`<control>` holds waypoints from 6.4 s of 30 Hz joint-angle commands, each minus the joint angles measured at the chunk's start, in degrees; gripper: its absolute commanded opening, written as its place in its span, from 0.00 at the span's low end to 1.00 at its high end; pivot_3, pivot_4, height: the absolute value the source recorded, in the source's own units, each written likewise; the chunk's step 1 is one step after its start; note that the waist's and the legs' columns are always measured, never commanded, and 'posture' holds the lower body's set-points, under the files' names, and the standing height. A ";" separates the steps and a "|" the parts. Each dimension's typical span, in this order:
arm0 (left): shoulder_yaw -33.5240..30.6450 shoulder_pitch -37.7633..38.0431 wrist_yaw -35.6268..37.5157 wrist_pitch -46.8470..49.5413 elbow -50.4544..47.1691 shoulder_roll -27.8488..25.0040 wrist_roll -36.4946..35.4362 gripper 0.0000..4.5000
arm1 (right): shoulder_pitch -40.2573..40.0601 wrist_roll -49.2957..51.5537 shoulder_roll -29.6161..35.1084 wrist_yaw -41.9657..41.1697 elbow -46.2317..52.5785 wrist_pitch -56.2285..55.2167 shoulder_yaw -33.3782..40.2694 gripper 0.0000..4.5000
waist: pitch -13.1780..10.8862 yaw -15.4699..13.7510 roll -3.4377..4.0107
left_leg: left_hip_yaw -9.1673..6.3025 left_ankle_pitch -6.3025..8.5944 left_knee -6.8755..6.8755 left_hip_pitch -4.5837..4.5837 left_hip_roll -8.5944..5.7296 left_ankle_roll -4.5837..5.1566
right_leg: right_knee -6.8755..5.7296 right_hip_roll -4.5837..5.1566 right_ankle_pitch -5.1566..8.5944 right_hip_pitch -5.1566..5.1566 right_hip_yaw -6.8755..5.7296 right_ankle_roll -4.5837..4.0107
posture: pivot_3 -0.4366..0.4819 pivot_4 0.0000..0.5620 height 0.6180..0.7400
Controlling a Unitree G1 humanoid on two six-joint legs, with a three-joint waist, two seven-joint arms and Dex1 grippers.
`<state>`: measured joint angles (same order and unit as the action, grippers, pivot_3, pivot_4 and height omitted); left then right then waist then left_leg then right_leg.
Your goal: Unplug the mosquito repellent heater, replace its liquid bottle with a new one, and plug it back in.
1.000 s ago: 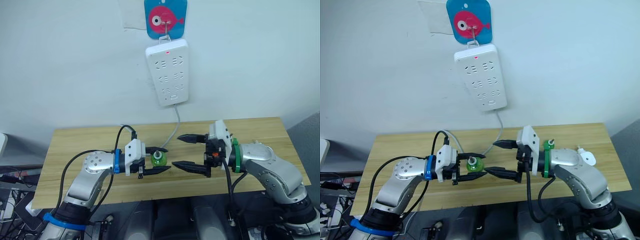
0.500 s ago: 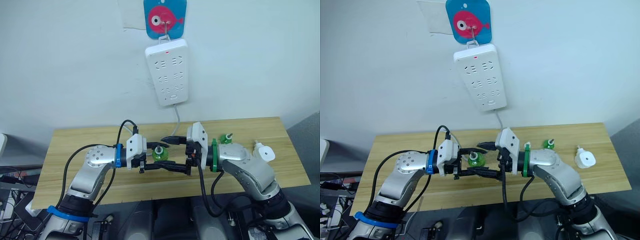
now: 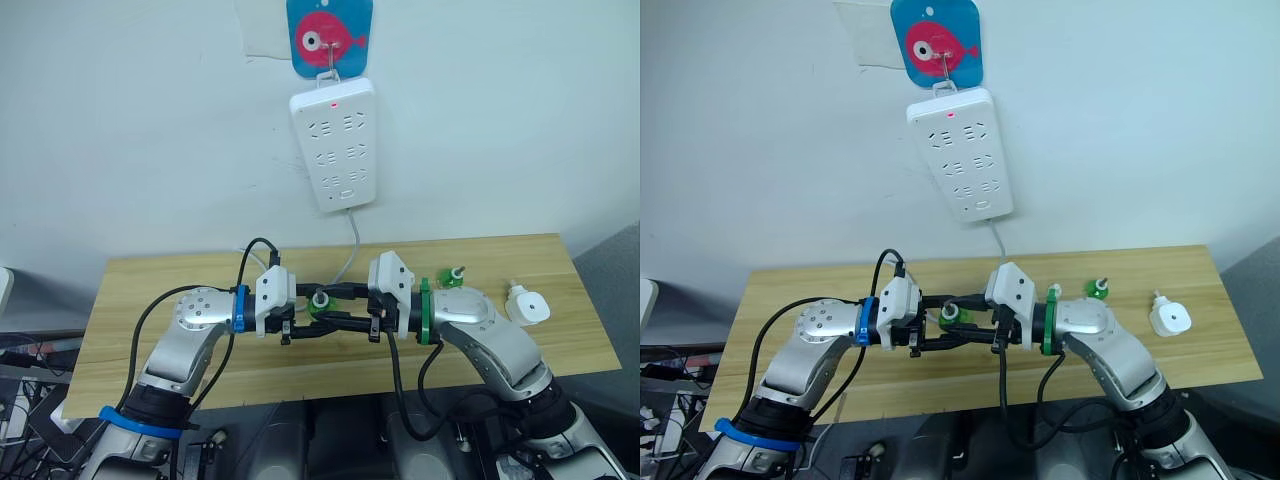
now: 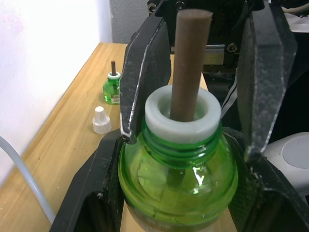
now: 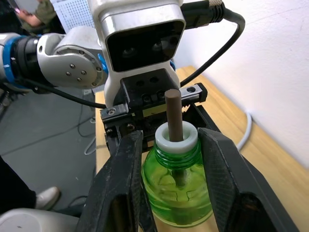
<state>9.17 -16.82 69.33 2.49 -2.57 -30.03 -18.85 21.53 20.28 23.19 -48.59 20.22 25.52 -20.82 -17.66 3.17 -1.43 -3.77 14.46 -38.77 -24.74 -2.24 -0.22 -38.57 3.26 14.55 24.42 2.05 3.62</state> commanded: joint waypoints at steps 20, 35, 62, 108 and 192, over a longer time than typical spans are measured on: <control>-3.20 3.19 -4.20 4.75 -8.05 0.98 -5.87 0.85 | -4.71 10.19 -1.62 6.11 8.22 8.49 10.86 0.19 | 0.06 -0.05 0.00 | -0.02 -0.04 0.00 0.00 0.00 -0.08 | 0.00 0.03 0.00 0.00 0.07 0.00 | 0.40 0.47 1.00; -1.32 13.38 -26.71 -3.92 -18.82 13.52 3.53 1.00 | -10.59 64.44 -16.72 57.01 7.77 31.69 34.37 0.19 | 0.68 -0.16 0.05 | 0.06 0.00 0.05 0.00 -0.05 -0.01 | -0.03 0.10 -0.01 -0.02 0.22 -0.01 | 0.41 0.46 1.00; 3.58 7.96 -32.67 -11.77 -10.93 18.89 8.78 1.00 | -10.10 85.54 -6.33 68.32 8.32 17.62 24.58 0.19 | 0.86 0.01 0.11 | 0.18 0.01 0.02 0.00 -0.05 0.04 | -0.09 -0.14 0.01 -0.02 0.15 0.03 | 0.40 0.46 1.00; -0.07 3.08 -20.54 -8.31 -6.17 11.39 -0.68 0.50 | -10.21 86.90 16.04 56.41 2.48 23.54 28.12 1.00 | 0.85 0.07 0.11 | 0.20 0.03 0.00 0.00 -0.03 0.08 | -0.04 -0.13 0.01 -0.05 0.15 0.03 | 0.36 0.53 1.00; 1.38 14.20 -7.89 -7.54 -20.86 3.52 -6.83 0.50 | 10.37 22.97 49.30 -38.38 -34.83 65.37 22.00 0.66 | -4.86 0.12 0.71 | 0.37 0.19 0.05 -0.05 0.27 0.30 | 0.58 0.01 -0.09 -0.14 0.38 -0.06 | 0.39 0.72 1.00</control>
<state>10.64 -2.45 60.87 -3.48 -21.83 -26.84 -24.63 32.55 36.88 71.11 -85.59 -18.24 85.69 -0.94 -22.52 3.29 -0.72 -3.41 14.65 -38.72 -24.79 -1.97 0.08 -37.98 3.26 14.46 24.28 2.42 3.56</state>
